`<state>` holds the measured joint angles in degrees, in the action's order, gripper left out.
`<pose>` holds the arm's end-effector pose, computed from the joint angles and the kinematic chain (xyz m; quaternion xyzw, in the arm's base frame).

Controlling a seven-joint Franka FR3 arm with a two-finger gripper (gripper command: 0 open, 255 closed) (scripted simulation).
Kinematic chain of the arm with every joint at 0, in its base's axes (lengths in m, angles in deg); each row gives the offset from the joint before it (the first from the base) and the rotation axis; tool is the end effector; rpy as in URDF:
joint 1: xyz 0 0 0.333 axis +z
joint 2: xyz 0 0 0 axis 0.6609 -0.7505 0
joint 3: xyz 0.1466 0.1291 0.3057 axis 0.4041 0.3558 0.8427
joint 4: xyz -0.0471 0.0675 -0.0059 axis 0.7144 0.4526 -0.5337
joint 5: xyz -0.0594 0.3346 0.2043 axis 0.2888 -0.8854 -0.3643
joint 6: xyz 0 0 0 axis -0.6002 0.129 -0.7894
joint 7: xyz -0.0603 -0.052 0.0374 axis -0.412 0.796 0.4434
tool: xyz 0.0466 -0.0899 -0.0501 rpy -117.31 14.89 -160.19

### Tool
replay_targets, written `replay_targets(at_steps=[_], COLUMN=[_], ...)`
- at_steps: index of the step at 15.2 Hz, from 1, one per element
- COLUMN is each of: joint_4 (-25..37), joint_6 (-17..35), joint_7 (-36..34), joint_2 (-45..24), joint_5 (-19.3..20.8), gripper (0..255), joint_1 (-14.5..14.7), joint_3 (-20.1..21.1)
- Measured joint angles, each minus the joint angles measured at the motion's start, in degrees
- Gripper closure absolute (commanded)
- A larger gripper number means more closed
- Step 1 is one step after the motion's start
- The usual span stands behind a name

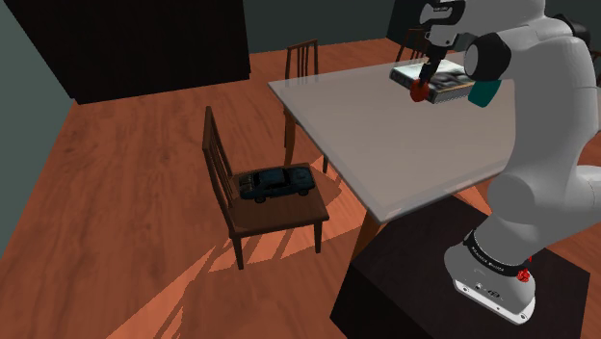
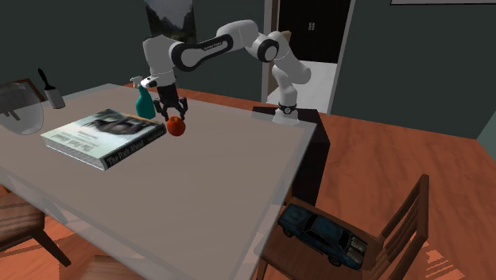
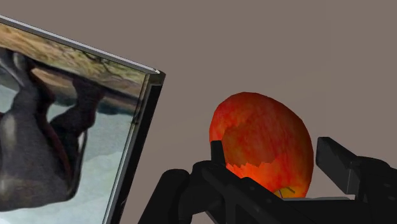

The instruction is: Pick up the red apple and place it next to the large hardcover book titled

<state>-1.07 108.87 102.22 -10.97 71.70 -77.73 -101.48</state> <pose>0.5338 -0.5730 0.4202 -0.9990 -0.0311 0.0019 0.0336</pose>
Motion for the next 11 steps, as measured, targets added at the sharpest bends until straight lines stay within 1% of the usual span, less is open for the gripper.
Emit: replay_targets(at_steps=[4, 10, 11], joint_4=[-2.1, -2.8, -2.8], joint_6=[2.5, 3.2, 3.2], joint_7=[0.3, 0.3, 0.3], joint_2=[-0.5, -0.4, -0.4], joint_5=[-0.2, -0.2, -0.2], gripper=[255, 255, 0], joint_1=[0.2, 0.4, 0.4], joint_3=[0.1, 0.1, 0.1])
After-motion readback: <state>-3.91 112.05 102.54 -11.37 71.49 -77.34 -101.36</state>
